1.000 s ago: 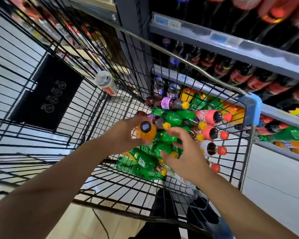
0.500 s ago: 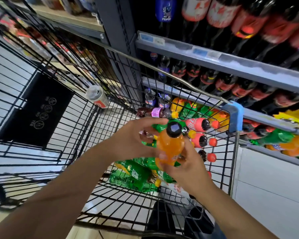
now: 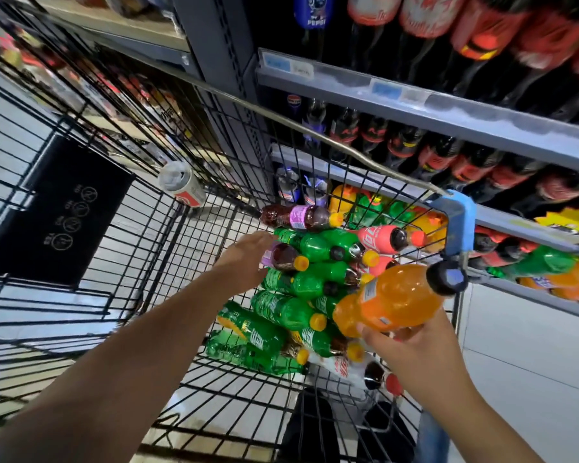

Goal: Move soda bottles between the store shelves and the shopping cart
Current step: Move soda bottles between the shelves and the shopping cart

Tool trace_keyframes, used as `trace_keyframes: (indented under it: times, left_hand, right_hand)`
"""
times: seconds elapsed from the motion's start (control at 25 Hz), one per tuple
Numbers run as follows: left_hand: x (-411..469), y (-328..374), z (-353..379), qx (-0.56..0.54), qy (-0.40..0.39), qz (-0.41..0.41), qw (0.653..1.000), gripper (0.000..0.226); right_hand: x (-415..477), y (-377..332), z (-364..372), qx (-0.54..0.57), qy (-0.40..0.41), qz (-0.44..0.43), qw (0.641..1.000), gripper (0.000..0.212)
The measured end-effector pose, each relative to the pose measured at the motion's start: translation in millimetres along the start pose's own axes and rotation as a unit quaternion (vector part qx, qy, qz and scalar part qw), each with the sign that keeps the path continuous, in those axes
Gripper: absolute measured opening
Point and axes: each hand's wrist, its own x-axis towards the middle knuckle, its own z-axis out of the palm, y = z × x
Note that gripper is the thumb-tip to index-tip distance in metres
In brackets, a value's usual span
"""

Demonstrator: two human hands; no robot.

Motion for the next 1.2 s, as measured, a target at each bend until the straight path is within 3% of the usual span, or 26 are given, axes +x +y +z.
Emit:
trace_keyframes:
  times: [0.2, 0.36, 0.52, 0.8, 0.96, 1.2]
  left_hand:
    - [26, 12, 6, 0.096, -0.031, 0.055, 0.993, 0.077]
    - [34, 10, 16, 0.087, -0.034, 0.062, 0.994, 0.066]
    - [32, 6, 26, 0.028, 0.001, 0.087, 0.996, 0.058]
    - [-6, 13, 7, -0.093, 0.081, 0.035, 0.992, 0.062]
    - [-47, 48, -38, -0.185, 0.172, 0.028, 0.967, 0.057]
    - [-96, 147, -121, -0.315, 0.242, 0.143, 0.907, 0.044]
  right_hand:
    - [-2, -2, -1, 0.009, -0.002, 0.003, 1.000, 0.055]
    - [-5, 0, 0, 0.039, -0.002, 0.003, 0.999, 0.054]
    - [-5, 6, 1, 0.053, -0.005, 0.007, 0.999, 0.050]
    - [-8, -1, -6, 0.054, 0.008, -0.007, 0.998, 0.053]
    - [-13, -30, -23, 0.056, 0.034, -0.050, 0.997, 0.059]
    - [-37, -89, -69, 0.062, 0.084, -0.139, 0.985, 0.063]
